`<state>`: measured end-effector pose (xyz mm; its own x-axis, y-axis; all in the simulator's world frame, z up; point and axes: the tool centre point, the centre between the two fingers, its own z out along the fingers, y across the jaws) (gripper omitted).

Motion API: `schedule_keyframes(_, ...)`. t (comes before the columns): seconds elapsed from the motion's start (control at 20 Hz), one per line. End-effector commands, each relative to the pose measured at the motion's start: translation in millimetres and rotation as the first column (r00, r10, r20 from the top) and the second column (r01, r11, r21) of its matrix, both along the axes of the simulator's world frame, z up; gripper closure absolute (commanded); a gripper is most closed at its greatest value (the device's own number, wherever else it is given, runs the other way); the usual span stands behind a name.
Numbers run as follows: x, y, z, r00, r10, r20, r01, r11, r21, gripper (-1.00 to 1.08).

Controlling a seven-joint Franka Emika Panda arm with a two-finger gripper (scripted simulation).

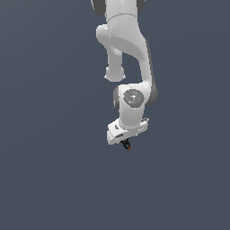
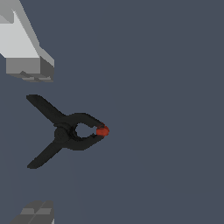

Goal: Pick up the object and move it to a goal position.

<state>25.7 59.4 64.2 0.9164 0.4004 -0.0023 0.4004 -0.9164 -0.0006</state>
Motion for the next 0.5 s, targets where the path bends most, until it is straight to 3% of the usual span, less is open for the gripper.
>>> schedule_keyframes(0.0, 0.2, -0.2, -1.0, 1.000, 0.000, 0.001, 0.000, 1.000, 0.000, -0.92)
schedule_keyframes(0.45, -0.6, -0.1, -37.6, 1.000, 0.004, 0.002, -0.004, 1.000, 0.000, -0.92)
